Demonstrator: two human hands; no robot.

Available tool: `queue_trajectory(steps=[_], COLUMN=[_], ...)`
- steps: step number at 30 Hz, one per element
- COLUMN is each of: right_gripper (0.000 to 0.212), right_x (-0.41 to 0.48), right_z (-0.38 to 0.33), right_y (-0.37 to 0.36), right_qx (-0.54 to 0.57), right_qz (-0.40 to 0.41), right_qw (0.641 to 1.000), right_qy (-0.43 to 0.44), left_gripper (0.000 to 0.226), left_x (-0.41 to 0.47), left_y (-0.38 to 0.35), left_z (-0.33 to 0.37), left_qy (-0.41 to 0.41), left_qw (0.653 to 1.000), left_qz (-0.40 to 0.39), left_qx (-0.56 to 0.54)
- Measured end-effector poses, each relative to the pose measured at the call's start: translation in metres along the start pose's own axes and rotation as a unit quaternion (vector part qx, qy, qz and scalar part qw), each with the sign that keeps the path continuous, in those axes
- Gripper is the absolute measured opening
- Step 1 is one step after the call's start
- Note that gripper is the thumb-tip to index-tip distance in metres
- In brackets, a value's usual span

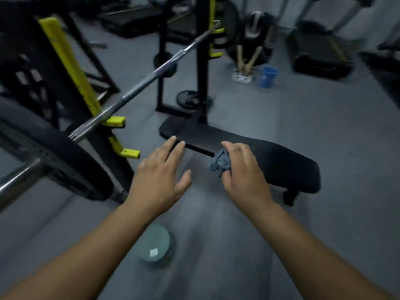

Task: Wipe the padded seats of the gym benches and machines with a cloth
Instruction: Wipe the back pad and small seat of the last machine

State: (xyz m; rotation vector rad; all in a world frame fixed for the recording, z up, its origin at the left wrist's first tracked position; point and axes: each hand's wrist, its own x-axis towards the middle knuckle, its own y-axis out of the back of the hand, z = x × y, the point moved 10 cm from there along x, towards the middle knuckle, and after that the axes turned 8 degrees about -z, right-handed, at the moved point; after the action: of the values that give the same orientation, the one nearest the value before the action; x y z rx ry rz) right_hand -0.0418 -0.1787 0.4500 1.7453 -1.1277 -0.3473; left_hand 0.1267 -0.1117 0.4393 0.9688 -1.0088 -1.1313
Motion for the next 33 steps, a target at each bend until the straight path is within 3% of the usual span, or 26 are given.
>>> queue_trajectory(steps=[5,10,19,27,33], right_gripper=[0.061,0.062,0.063,0.06,0.058], right_x=[0.048,0.056,0.051,0.028,0.021], right_z=[-0.024,-0.086,-0.128,-0.141,-0.113], right_y=[-0.039,-0.096,-0.21,-0.251,-0.288], right_qx=[0.028,0.058,0.026,0.065,0.096], right_qz=[-0.126,-0.212,-0.372,-0.438,-0.466], right_qw=[0.981,0.932,0.839,0.742,0.669], right_qy=[0.147,0.29,0.396,0.503,0.57], left_gripper=[0.071,0.073,0.068,0.068,0.068], left_x=[-0.038,-0.106,-0.144,-0.175,-0.169], left_y=[0.011,-0.008,-0.075,-0.123,-0.182], left_z=[-0.027,-0.07,-0.08,-0.062,-0.029], left_qy=[0.183,0.361,0.473,0.617,0.728], left_qw=[0.982,0.931,0.879,0.784,0.676], left_qz=[0.028,0.041,0.064,0.067,0.108], left_qx=[0.018,0.018,0.002,-0.021,-0.042])
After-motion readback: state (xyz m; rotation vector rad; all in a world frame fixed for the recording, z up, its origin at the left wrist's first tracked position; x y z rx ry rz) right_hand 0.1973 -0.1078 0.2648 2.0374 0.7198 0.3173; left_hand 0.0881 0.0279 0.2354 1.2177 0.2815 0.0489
